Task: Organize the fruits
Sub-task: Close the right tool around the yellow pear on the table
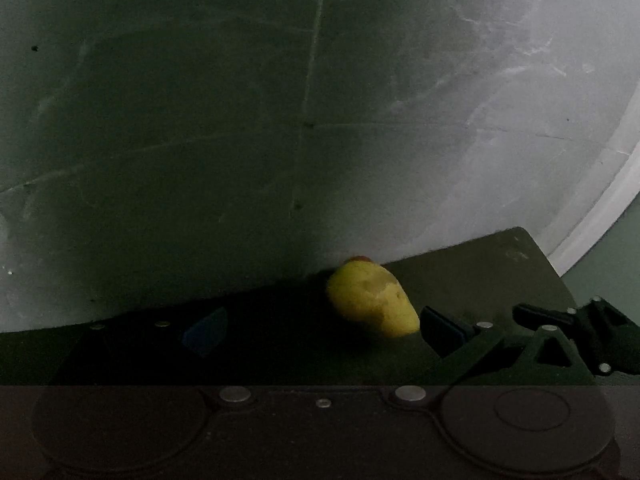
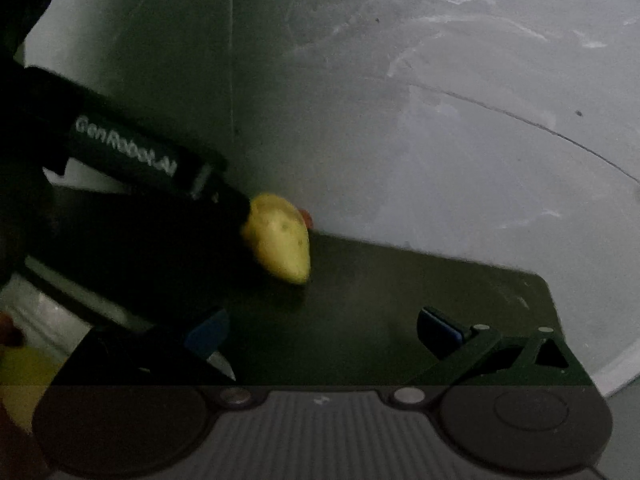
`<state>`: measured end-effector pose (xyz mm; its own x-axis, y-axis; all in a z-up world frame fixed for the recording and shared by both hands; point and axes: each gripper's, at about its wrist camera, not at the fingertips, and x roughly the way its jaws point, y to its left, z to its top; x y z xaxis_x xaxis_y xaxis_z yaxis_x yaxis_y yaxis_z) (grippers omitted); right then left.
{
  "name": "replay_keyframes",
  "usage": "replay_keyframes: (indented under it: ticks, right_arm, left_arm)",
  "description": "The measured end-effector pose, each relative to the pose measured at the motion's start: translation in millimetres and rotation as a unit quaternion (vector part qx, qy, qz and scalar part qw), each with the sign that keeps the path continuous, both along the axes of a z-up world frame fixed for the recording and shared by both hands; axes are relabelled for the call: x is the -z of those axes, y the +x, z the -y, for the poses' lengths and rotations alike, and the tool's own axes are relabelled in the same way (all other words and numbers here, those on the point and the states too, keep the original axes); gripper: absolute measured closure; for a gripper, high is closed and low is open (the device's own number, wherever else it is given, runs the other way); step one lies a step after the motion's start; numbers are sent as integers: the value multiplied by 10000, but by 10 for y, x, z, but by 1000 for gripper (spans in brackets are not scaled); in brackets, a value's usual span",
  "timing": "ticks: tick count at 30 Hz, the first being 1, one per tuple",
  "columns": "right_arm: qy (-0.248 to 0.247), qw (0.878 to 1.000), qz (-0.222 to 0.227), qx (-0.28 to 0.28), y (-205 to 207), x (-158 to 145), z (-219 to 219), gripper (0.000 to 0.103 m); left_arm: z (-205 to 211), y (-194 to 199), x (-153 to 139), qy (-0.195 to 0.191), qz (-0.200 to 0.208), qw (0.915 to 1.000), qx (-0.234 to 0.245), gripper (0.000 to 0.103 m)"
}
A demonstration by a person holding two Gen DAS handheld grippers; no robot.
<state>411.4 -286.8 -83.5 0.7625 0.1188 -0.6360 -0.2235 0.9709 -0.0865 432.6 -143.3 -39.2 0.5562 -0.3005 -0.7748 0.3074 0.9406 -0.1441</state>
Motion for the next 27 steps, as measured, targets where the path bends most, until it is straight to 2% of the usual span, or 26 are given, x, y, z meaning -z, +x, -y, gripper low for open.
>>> replay_keyframes:
  ticks: [3, 11, 14, 18, 27]
  right_arm:
    - [100, 9998, 103, -148, 146, 42, -62, 2]
    - [200, 9984, 122, -516, 420, 155, -279, 18]
    - [219, 9982, 102, -542, 483, 197, -319, 26]
    - [278, 9982, 116, -520, 523, 230, -307, 44]
    - [402, 9979, 186, -479, 427, 290, -146, 46]
  left_arm:
    - [-28, 80, 42, -9, -64, 9998, -176, 1]
    - [-129, 135, 162, -134, -275, 9975, -639, 1]
    - [-141, 129, 169, -162, -279, 9970, -706, 1]
    - [-124, 174, 184, -185, -251, 9968, -738, 1]
    - [-35, 198, 242, -288, -286, 9966, -712, 1]
